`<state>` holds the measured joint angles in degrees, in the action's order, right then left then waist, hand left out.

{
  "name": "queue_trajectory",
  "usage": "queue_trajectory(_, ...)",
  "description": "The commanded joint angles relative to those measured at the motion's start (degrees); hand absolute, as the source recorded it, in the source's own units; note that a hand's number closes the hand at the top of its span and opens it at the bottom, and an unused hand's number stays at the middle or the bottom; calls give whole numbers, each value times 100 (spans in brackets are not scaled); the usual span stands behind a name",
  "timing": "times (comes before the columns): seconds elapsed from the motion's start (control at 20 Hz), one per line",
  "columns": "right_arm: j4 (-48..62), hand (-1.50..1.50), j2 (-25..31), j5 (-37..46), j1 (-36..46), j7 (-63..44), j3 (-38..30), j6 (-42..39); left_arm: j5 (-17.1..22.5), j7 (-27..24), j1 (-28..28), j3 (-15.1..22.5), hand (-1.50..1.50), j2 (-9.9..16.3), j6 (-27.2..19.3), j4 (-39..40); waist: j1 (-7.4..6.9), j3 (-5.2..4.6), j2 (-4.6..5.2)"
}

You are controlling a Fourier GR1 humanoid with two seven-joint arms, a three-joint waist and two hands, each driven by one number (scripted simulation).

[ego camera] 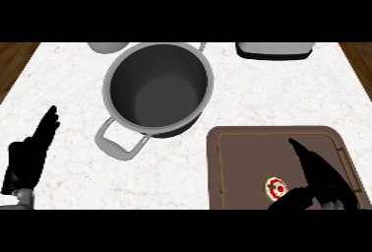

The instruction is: Pick the cupcake from the tray and place it in the pot

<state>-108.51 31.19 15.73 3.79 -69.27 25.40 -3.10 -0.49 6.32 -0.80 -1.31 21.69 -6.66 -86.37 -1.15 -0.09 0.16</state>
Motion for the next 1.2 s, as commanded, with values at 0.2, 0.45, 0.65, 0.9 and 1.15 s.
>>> queue_trajectory(0.2, 183, -150, -453, 278, 153, -1312, 224, -213, -123, 95, -217, -2, 0, -121, -98, -311, 86, 3, -29)
queue_trajectory(0.45, 939, -150, -608, 285, 478, -1096, 7, -422, -156, 121, 33, -45, 0, -127, -25, -32, 84, 4, -14)
queue_trajectory(0.65, 519, -150, -631, 251, 270, -1188, -102, -531, -117, 215, -445, -45, 0, -139, 66, -576, 78, 6, -34)
queue_trajectory(0.9, 1322, -150, -896, 314, 228, -395, -193, -592, 110, -131, 9, -525, 0, 61, 355, 195, 115, 5, -13)
queue_trajectory(1.15, 1071, 150, -794, 855, -83, 72, -47, -752, -294, -8, 11, -245, 0, -278, 195, 115, 132, 7, -20)
